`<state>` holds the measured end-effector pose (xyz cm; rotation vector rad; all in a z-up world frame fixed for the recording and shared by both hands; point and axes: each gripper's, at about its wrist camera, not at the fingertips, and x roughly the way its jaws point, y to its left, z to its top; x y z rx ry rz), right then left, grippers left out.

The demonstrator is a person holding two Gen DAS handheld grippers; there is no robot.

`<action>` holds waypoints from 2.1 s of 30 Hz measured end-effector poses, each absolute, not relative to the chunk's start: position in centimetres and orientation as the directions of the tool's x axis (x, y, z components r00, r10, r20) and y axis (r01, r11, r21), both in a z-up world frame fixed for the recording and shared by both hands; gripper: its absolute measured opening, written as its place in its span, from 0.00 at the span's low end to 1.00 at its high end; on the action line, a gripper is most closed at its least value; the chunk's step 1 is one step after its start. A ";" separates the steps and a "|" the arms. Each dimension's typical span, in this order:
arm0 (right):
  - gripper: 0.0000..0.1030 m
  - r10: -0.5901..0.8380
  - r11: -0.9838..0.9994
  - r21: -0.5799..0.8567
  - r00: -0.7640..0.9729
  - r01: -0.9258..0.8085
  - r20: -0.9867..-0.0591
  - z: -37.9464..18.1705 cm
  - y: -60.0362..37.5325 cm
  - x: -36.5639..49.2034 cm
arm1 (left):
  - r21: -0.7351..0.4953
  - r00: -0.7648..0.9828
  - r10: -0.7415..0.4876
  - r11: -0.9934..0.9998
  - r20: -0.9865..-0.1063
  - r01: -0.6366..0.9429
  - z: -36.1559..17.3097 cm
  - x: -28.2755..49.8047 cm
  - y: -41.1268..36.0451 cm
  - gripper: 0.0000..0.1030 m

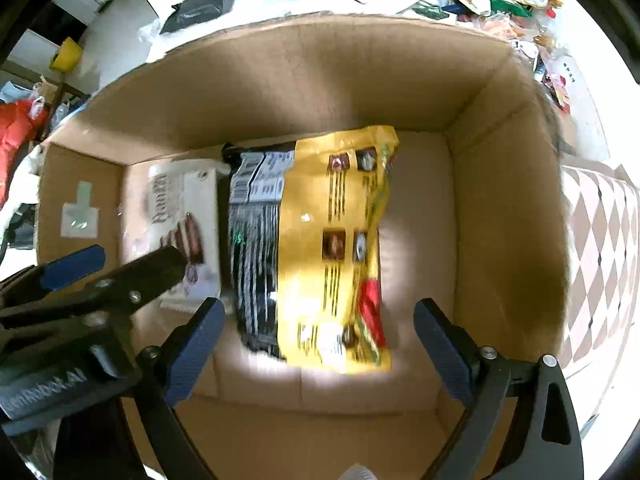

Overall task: Organize snacks
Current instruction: 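Carry both packs into the cardboard box and open both tools, then grasp the yellow bread bag with the left tool while the right tool grasps the panda chip bag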

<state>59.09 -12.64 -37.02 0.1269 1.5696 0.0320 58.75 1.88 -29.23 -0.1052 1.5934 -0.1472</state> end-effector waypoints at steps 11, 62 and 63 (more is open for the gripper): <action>0.94 0.029 0.996 0.044 0.195 0.075 -0.980 -29.6 -12.3 51.4 | -0.064 0.199 -0.073 0.997 -0.977 0.048 -23.0 52.9 2.4 0.85; 0.94 0.152 0.987 0.148 -0.070 0.060 -0.986 -37.2 -12.1 32.9 | 0.048 -0.263 -0.077 0.897 -0.962 -0.440 -39.4 19.4 11.8 0.85; 0.94 0.152 0.987 0.148 -0.072 0.059 -0.986 -37.5 -11.9 33.5 | 0.056 -0.271 -0.073 0.897 -0.960 -0.439 -39.6 19.3 11.8 0.85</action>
